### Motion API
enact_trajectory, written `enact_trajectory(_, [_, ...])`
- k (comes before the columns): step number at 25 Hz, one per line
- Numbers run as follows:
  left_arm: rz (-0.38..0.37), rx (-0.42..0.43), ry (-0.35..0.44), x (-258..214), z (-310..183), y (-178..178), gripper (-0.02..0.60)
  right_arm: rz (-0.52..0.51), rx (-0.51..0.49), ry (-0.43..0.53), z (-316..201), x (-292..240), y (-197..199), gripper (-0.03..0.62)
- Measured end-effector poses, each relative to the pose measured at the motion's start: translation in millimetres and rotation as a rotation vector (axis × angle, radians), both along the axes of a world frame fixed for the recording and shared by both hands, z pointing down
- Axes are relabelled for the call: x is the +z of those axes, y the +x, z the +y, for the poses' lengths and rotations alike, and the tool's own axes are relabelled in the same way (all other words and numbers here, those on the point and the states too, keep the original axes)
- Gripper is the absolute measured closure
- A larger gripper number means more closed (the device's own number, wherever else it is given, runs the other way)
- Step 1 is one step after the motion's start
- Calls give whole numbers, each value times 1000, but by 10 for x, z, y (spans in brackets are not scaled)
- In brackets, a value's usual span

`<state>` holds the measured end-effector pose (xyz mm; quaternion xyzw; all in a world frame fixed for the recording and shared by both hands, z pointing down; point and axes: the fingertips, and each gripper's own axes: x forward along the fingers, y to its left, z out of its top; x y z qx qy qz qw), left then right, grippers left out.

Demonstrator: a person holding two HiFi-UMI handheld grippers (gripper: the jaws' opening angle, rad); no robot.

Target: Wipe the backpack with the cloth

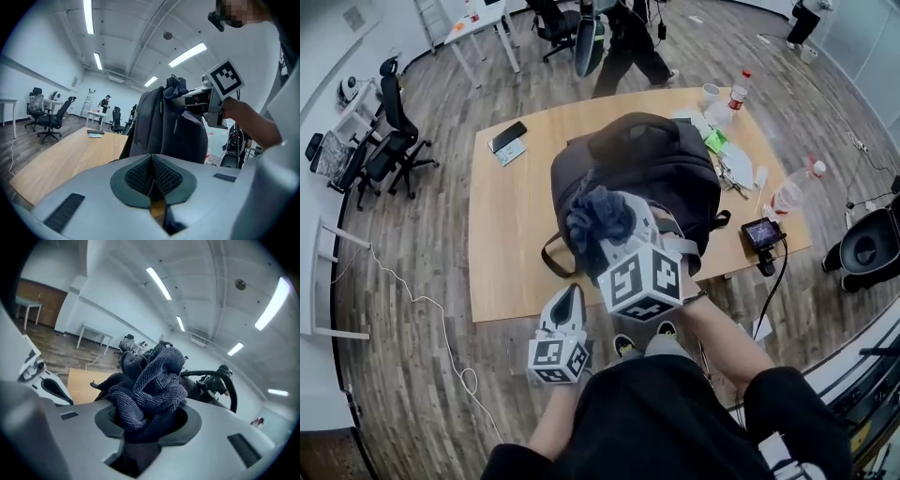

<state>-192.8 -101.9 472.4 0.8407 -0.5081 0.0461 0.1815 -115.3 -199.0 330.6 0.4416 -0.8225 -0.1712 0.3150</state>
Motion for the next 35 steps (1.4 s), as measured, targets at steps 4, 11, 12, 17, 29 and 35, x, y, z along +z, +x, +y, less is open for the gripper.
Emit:
enact_trajectory(4, [-1, 13, 9, -25, -37, 31, 564, 159, 125, 22, -136, 94, 516, 436])
enact_trajectory(11, [5, 60, 19, -24, -114, 239, 563, 226, 276, -2, 12, -109, 1472, 439])
enact_trajectory(12, [6, 66, 20, -23, -120, 269, 563, 275, 282, -17, 61, -72, 1513, 437])
enact_trajectory(17, [8, 69, 24, -34, -146, 306, 565, 361, 186, -120, 137, 150, 1357, 434])
enact_trajectory(29, [27, 14, 14, -30, -141, 202, 563, 234, 6, -323, 71, 80, 963, 313])
enact_trajectory(35, [30, 7, 14, -36, -177, 201, 563, 105, -126, -410, 209, 50, 785, 270])
